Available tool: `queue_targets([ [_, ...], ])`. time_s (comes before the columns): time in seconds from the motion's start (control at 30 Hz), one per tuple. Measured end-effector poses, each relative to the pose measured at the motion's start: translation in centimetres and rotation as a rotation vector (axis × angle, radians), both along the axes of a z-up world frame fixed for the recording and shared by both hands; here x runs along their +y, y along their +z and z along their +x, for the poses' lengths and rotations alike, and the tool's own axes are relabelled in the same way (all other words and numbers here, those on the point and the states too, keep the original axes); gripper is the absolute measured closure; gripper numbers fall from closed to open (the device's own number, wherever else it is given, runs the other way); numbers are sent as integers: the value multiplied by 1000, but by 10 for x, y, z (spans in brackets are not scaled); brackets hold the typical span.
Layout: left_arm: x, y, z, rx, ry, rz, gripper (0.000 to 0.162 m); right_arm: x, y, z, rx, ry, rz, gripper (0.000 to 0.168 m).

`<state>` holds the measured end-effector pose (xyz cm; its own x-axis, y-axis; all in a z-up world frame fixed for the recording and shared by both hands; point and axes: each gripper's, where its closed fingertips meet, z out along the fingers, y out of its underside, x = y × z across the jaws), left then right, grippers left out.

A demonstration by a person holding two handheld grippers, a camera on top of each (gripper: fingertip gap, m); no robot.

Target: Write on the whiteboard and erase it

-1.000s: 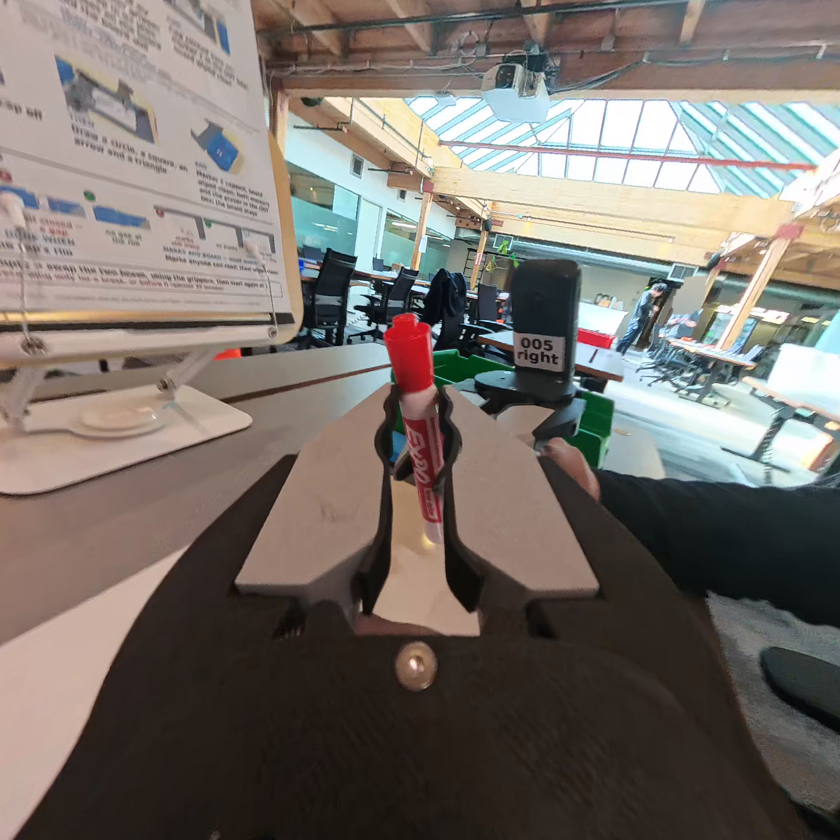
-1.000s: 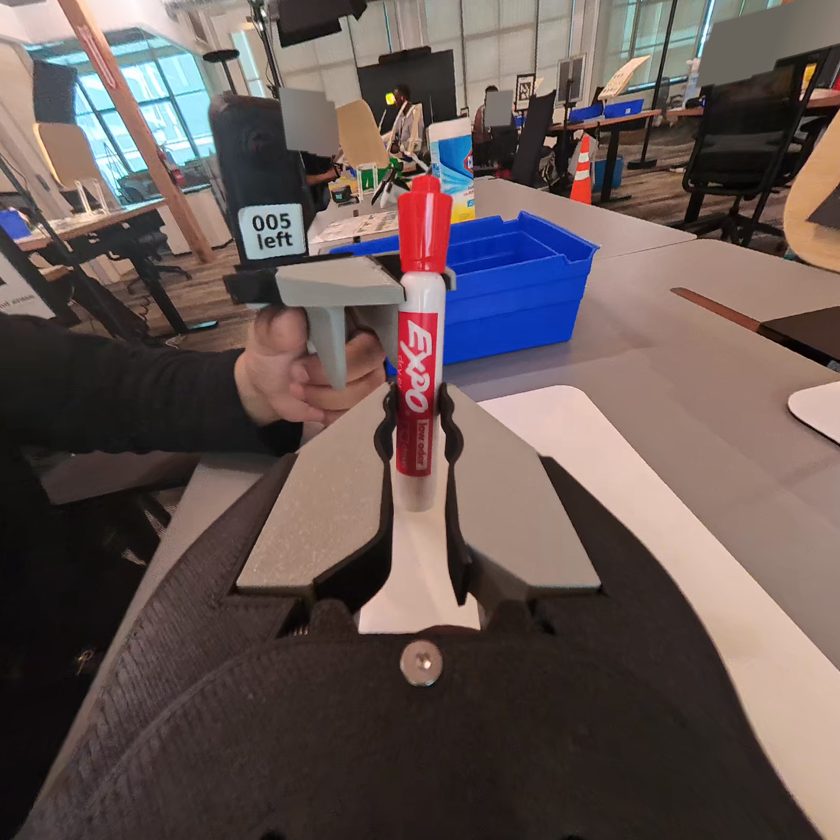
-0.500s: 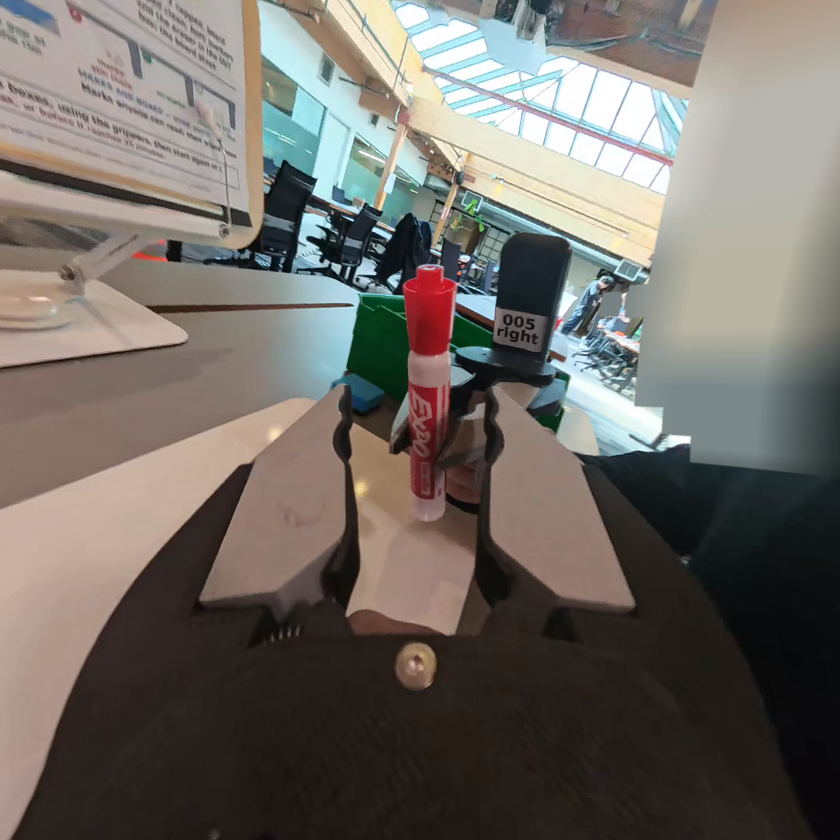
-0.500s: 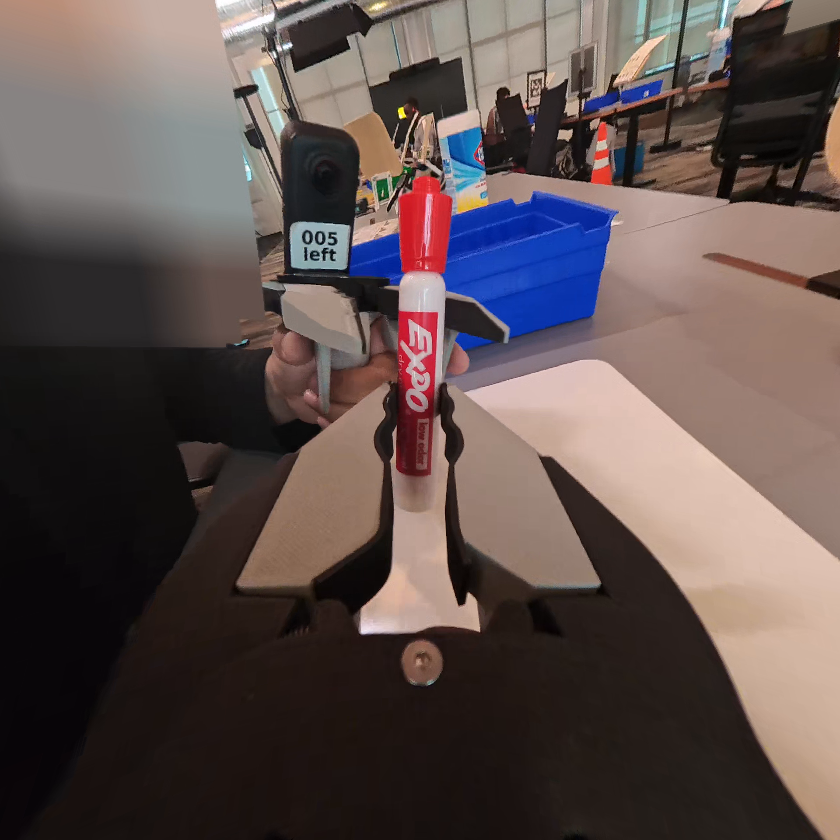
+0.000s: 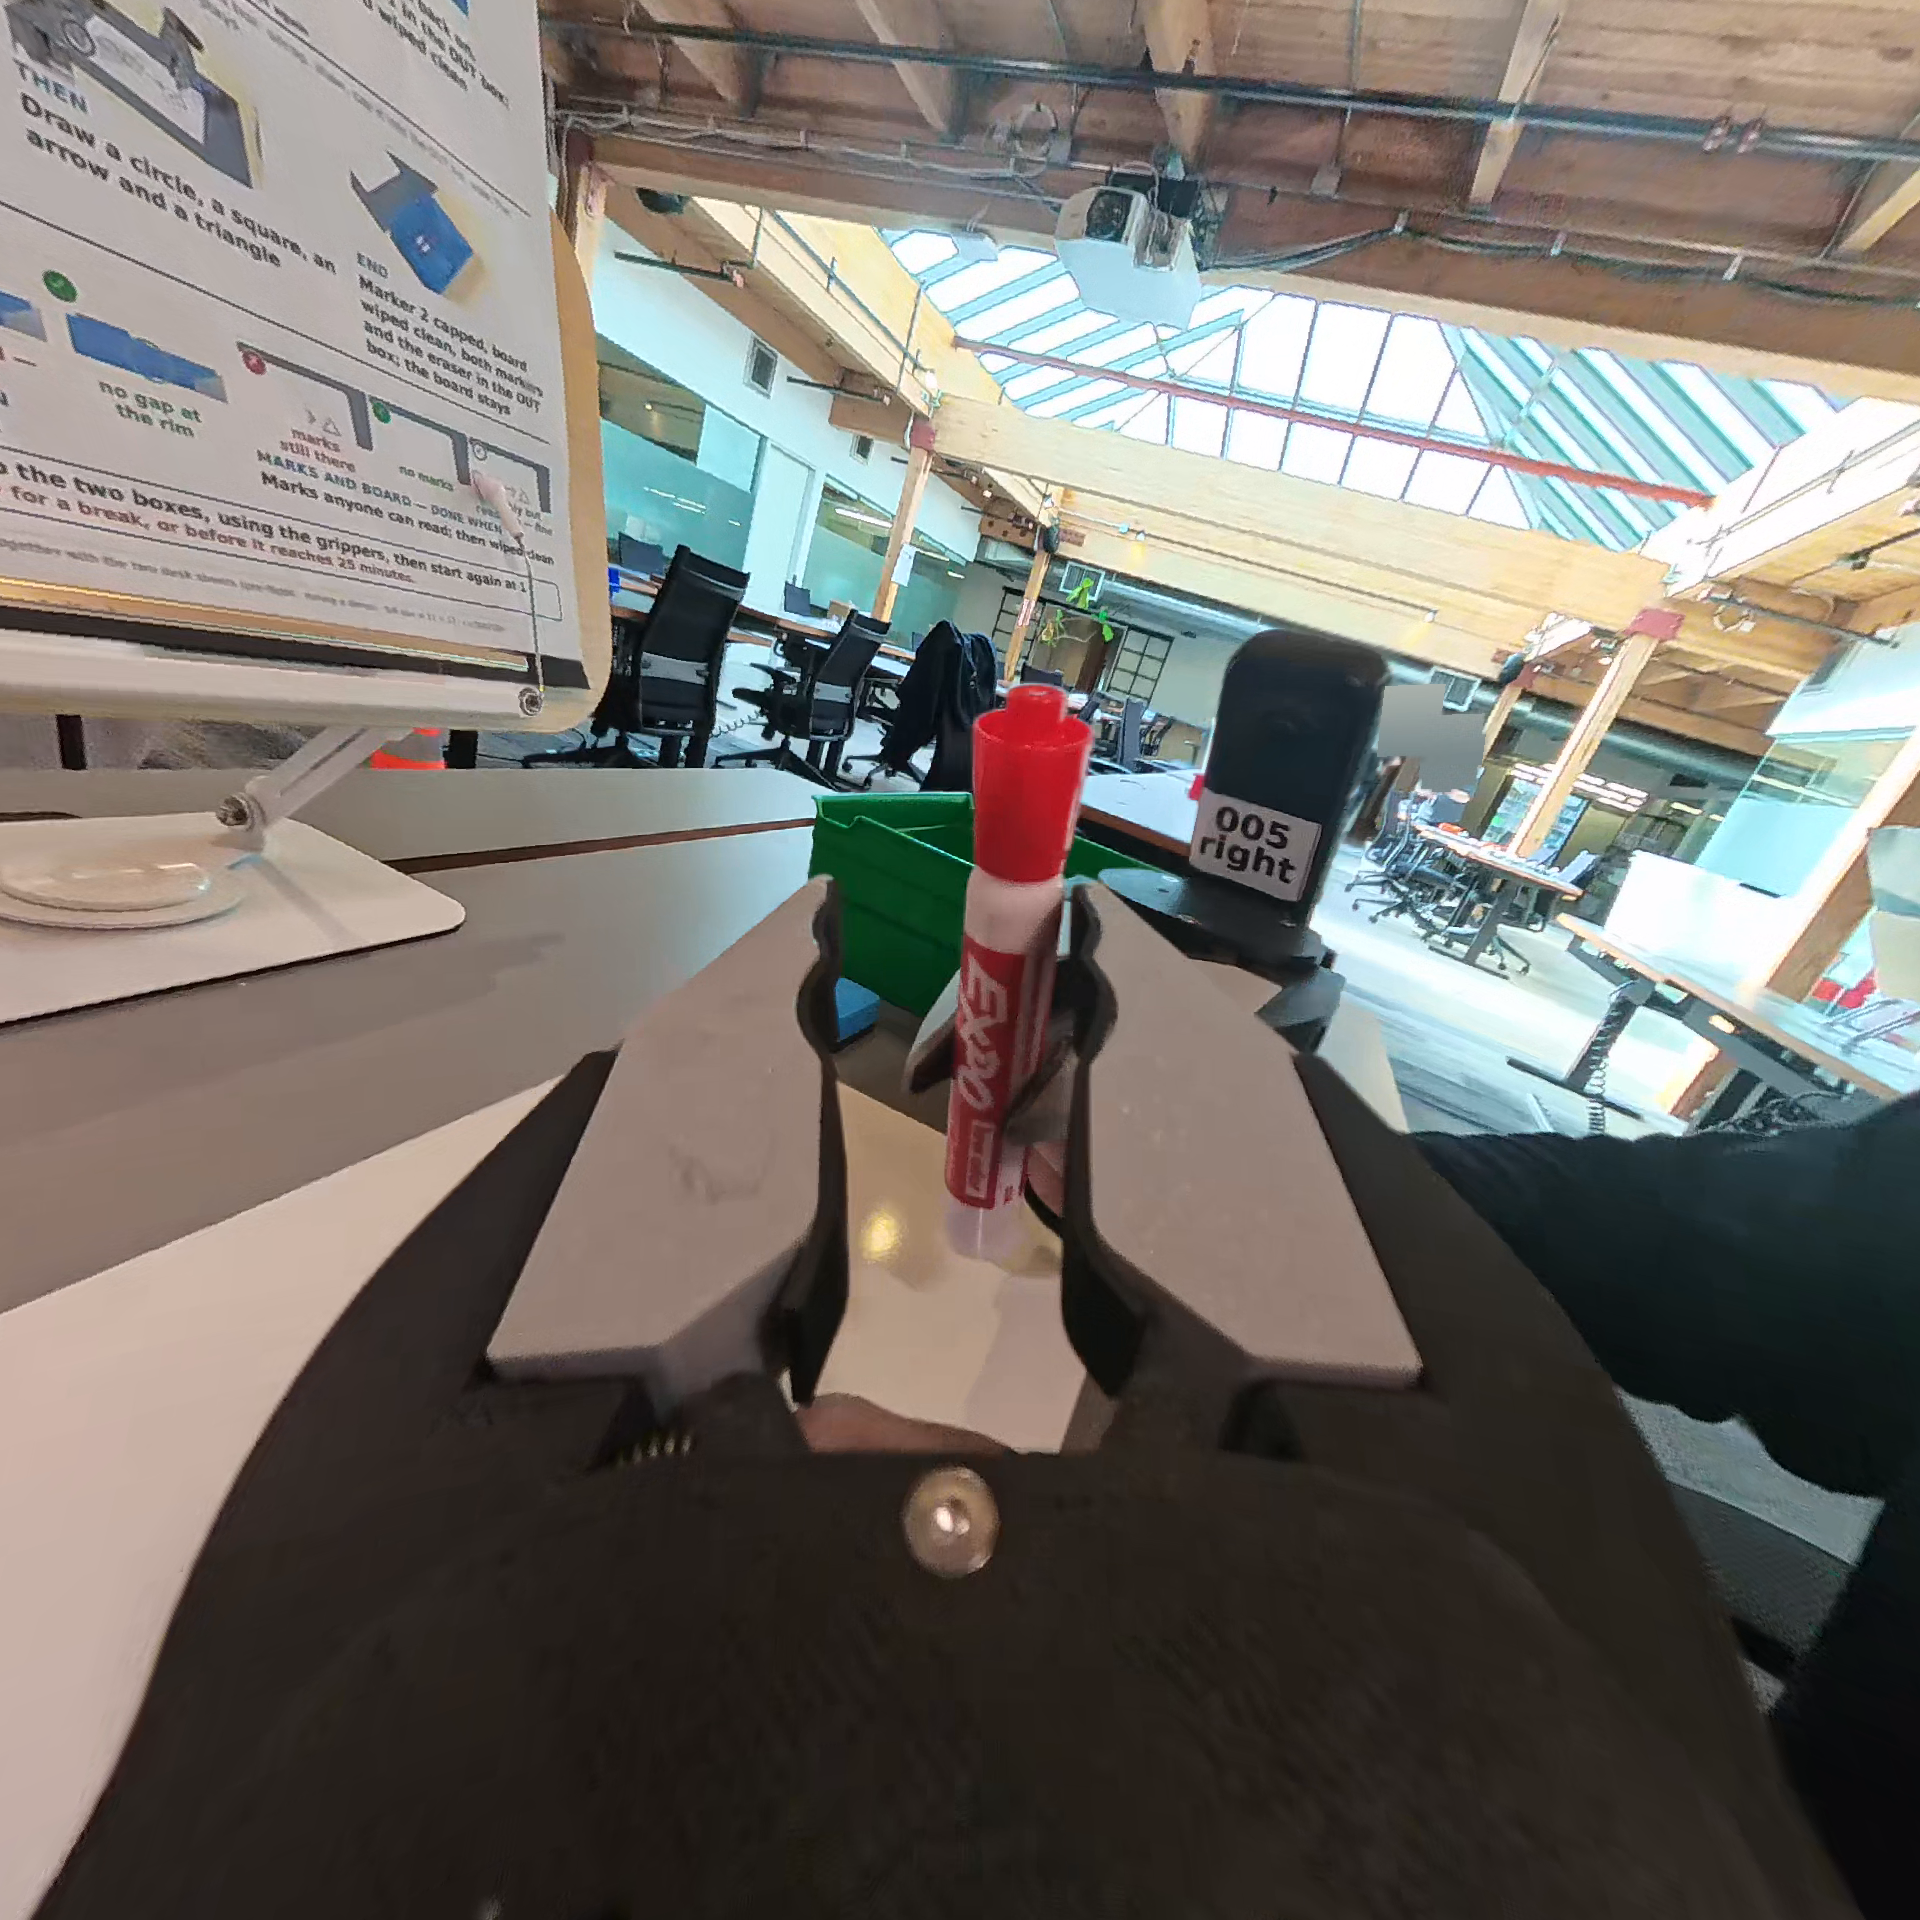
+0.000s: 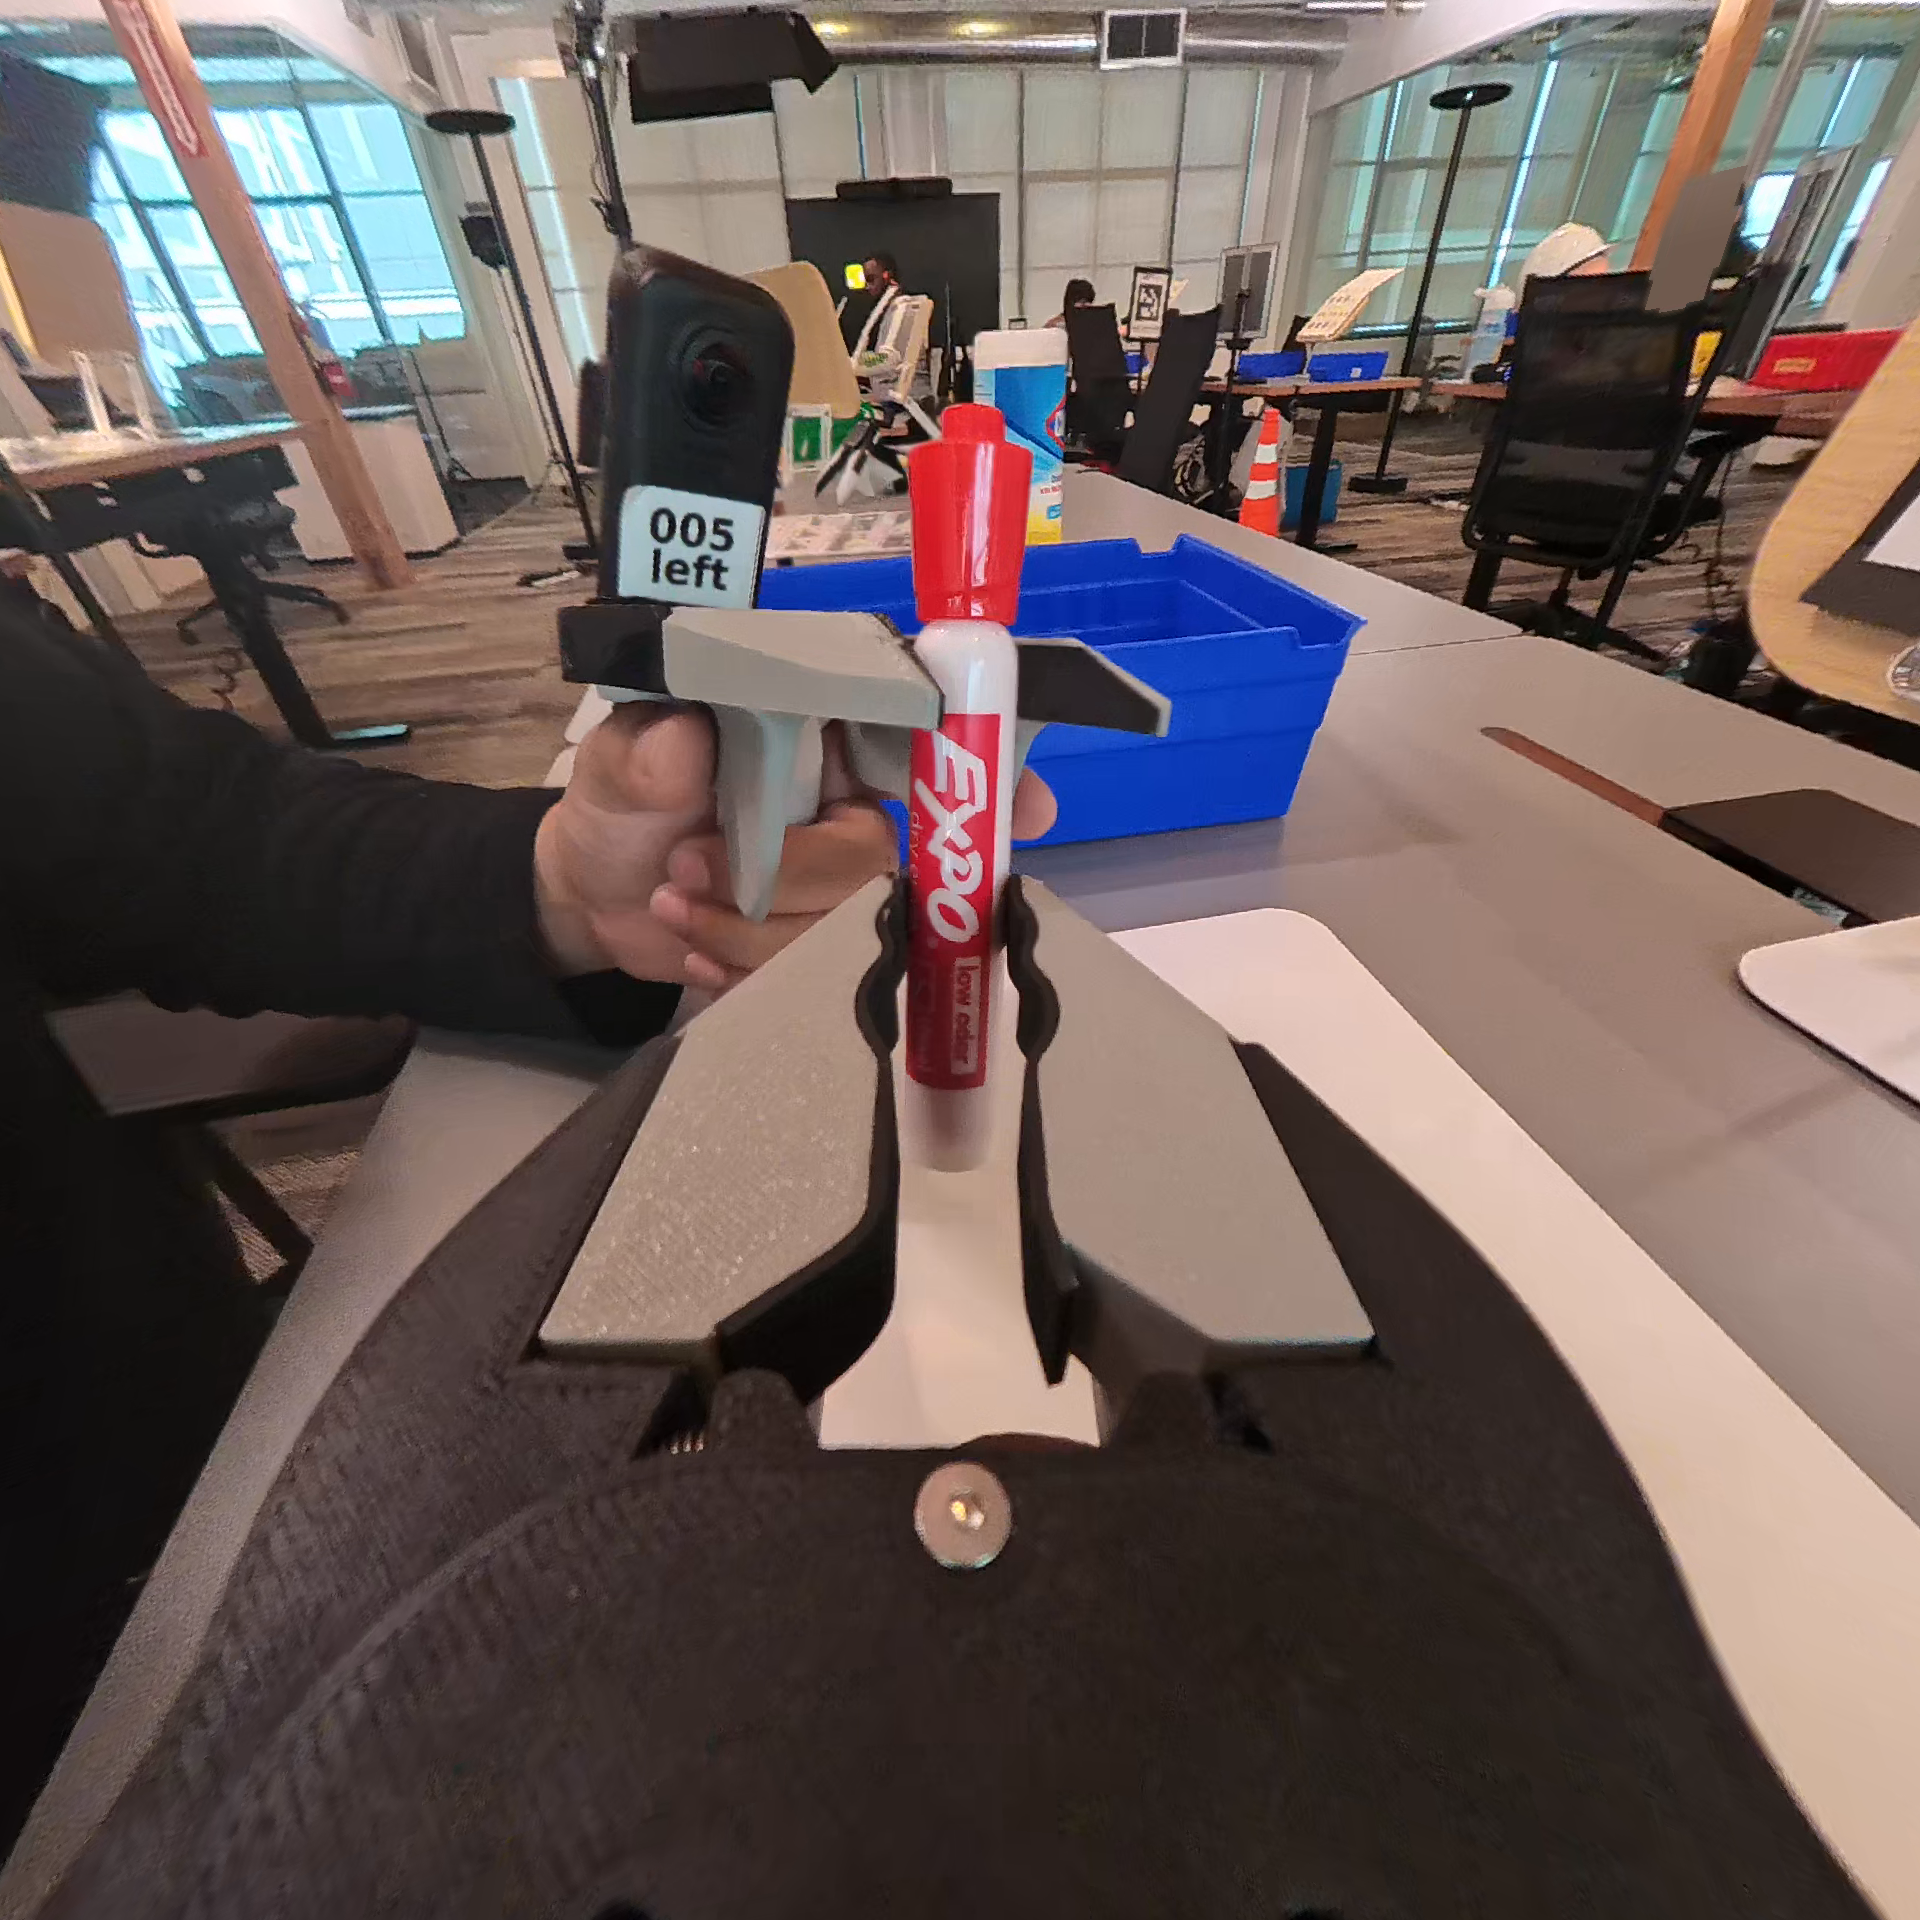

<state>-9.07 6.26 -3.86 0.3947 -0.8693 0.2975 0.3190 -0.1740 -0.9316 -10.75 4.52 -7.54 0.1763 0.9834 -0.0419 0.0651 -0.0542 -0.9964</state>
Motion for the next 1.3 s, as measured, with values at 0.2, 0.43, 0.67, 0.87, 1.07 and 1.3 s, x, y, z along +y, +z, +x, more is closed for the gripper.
queue_targets([
  [0.2, 0, -14, 9, 68, 17, 25, 123, 0, -9, -1, -11, -4, -34, 153],
  [0.43, 2, -16, 8, 93, 34, 38, 126, 7, -14, 2, -21, -7, -68, 153],
  [0.67, 2, -16, 8, 97, 30, 40, 132, 8, -19, 0, -55, -15, -75, 153],
  [0.87, 3, -20, 9, 138, 55, 65, 140, 2, -25, -4, -108, 4, -66, 154],
  [1.07, 7, -25, 8, 152, 41, 41, 146, 5, -30, -6, -133, -21, -57, 153],
  [1.3, 6, -24, 9, 124, 18, 19, 146, 4, -29, -7, -123, -15, -66, 153],
])
